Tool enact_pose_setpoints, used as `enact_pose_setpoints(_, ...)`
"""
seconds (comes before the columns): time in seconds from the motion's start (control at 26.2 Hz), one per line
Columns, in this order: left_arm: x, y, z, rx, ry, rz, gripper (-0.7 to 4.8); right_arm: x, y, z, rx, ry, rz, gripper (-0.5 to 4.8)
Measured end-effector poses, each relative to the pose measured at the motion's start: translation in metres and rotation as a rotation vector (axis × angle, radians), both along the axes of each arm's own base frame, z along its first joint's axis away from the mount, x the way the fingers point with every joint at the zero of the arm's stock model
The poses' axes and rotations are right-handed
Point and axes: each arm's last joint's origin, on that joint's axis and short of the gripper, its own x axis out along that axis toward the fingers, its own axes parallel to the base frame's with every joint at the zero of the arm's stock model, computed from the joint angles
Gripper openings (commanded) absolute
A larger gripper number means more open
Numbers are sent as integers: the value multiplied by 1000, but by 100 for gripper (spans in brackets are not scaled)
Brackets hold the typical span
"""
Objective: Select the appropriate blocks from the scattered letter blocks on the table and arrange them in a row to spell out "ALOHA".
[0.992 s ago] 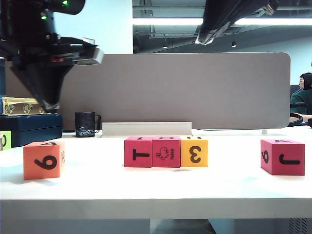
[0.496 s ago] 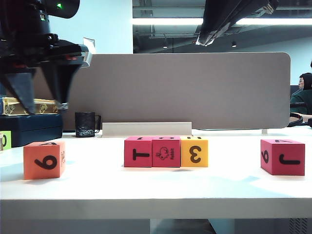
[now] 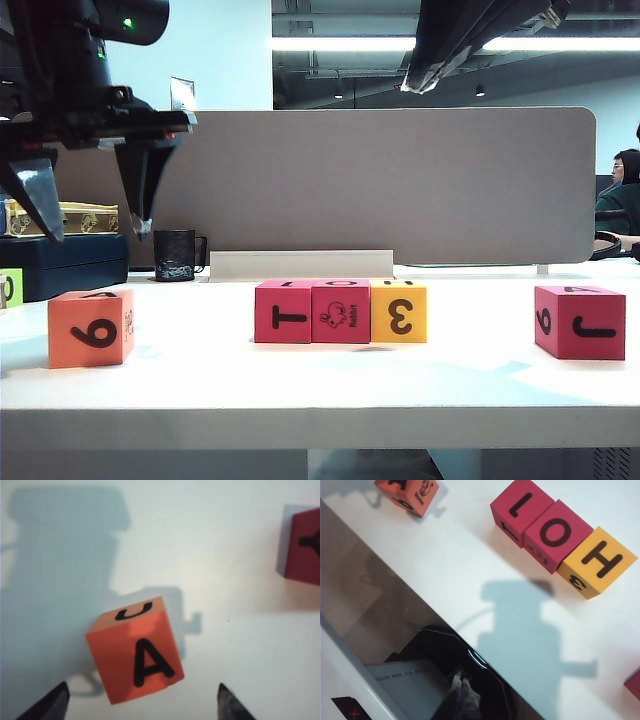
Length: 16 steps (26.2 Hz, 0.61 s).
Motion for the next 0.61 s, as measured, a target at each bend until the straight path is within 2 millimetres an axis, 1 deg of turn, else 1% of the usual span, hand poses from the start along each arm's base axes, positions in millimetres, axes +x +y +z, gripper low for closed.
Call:
enact_pose_setpoints(0.27, -3, 1, -28, 0, 58, 82, 372, 0, 0, 0, 2, -4, 3, -6)
enact_pose_setpoints(0.53, 2, -1, -29, -36, 22, 138, 362, 0, 0, 0, -4, -13, 17, -6)
enact_pose_setpoints(0.61, 2, -1, -29, -39, 22, 146, 344, 0, 0, 0, -4, -13, 17, -6)
